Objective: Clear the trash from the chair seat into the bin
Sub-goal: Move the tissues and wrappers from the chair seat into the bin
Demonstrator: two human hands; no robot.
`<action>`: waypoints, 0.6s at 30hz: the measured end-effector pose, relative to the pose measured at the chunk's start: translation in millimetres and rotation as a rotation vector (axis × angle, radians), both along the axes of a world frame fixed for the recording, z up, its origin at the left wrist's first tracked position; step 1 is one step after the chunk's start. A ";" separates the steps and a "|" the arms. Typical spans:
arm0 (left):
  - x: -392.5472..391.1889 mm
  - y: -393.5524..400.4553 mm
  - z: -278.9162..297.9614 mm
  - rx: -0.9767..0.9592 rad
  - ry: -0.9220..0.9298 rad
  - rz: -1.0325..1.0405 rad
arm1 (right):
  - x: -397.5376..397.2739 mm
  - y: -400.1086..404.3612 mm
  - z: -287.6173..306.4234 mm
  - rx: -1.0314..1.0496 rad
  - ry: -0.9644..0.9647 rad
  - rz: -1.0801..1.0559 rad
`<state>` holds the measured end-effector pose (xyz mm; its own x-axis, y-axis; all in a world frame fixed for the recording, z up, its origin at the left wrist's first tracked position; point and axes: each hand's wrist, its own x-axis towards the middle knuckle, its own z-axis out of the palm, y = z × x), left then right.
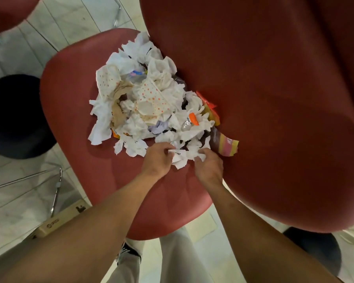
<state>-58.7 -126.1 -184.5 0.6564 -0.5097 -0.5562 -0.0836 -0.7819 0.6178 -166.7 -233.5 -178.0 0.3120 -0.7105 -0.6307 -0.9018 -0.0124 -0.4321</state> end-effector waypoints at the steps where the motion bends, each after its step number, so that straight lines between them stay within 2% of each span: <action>1: 0.8 1.9 4.9 -0.013 -0.002 0.013 | -0.6 1.4 4.4 -0.004 -0.006 -0.019; 11: 5.5 47.0 58.4 -0.040 -0.037 0.154 | 0.7 35.7 55.5 -0.111 -0.131 0.011; 18: 2.4 120.9 104.3 -0.104 -0.086 0.297 | 9.4 97.8 114.0 -0.151 -0.191 0.088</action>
<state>-56.3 -5.1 -80.3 0.8276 -0.3398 -0.4468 0.0834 -0.7128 0.6964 -157.4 -135.8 -64.0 0.4797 -0.7570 -0.4438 -0.7968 -0.1641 -0.5815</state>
